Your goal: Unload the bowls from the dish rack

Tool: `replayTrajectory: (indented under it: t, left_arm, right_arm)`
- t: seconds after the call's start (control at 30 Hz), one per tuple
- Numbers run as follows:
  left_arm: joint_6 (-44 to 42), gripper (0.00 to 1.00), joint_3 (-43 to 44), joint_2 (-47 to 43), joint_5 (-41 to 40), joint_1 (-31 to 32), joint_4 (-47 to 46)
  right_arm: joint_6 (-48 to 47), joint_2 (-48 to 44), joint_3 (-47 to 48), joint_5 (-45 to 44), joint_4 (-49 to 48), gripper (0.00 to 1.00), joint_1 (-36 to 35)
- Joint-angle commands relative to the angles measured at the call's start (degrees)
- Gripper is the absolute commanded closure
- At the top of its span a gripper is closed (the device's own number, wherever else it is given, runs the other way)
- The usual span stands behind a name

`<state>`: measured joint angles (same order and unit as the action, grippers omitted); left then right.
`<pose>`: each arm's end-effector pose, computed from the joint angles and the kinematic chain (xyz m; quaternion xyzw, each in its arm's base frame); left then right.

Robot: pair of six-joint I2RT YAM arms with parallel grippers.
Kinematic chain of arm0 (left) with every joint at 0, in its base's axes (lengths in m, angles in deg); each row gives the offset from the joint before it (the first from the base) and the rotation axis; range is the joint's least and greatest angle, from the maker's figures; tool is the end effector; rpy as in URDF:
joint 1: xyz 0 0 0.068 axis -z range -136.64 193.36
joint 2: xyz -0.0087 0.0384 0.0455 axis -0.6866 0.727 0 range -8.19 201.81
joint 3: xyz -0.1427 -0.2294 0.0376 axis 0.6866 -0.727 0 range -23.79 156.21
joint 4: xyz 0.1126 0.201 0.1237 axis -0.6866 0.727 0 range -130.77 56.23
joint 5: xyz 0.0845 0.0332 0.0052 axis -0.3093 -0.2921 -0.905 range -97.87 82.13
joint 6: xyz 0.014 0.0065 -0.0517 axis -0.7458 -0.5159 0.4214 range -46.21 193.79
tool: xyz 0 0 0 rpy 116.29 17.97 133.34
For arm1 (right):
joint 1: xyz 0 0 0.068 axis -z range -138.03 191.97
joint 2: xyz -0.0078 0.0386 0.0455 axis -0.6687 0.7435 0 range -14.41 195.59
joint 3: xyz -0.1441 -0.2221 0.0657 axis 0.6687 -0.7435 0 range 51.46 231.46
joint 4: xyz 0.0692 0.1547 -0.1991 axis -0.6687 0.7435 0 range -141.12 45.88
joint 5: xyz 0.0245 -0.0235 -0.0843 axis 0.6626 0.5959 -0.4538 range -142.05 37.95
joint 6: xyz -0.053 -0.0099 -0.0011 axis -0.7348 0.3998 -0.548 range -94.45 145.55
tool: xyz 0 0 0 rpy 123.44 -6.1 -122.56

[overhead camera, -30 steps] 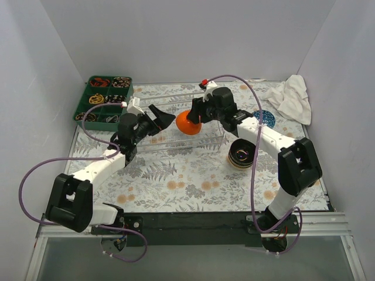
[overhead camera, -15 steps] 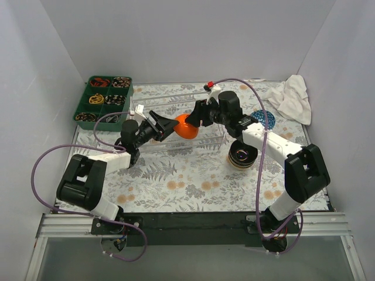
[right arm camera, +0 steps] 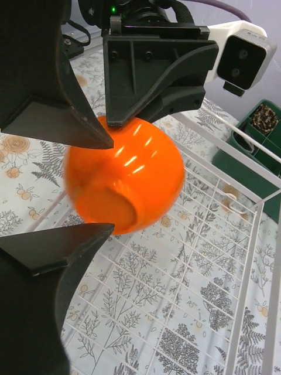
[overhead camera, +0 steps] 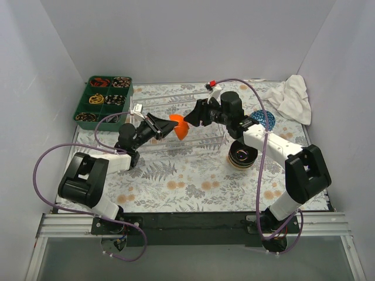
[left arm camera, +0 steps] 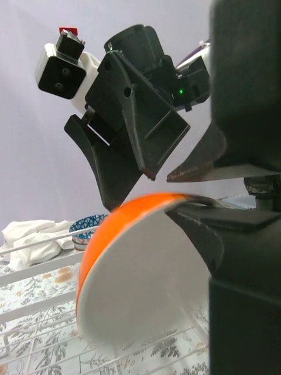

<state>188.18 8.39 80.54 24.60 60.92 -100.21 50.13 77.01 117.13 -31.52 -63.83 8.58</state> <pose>0.2833 -0.1097 0.2112 -0.3604 0.5907 -0.7139 0.1073 0.3086 0.2184 0.3007 -0.1698 0.7595 0.4188 0.4680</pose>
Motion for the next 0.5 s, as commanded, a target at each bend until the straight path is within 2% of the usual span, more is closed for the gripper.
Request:
replayTrajectory:
  t: [0.0,0.03,0.13,0.17,0.33,0.47]
  left_arm:
    - [0.7,0.87,-0.5,-3.8,0.9,0.0,-1.9]
    - [0.5,0.93,-0.5,-4.6,0.8,0.0,-1.6]
    - [-0.8,1.0,0.0,-6.7,0.7,-0.1,0.2]
    - [-1.5,1.0,0.2,-7.5,0.8,0.0,2.2]
    - [-11.3,1.0,5.0,-12.7,0.0,0.0,14.1]
    - [-20.3,1.0,10.1,-17.6,-1.4,0.0,29.1]
  right_arm:
    - [0.7,-3.6,-1.0,1.2,-5.0,0.78,0.3]
    - [0.6,-4.0,-1.3,1.3,-5.0,0.76,0.4]
    - [0.4,-5.5,-2.0,1.4,-5.0,0.64,0.6]
    - [0.2,-6.0,-2.5,1.4,-5.0,0.57,0.9]
    - [-1.9,-11.4,-5.5,0.1,-3.6,0.38,2.2]
    - [-5.9,-17.6,-7.1,-4.1,0.8,0.29,2.4]
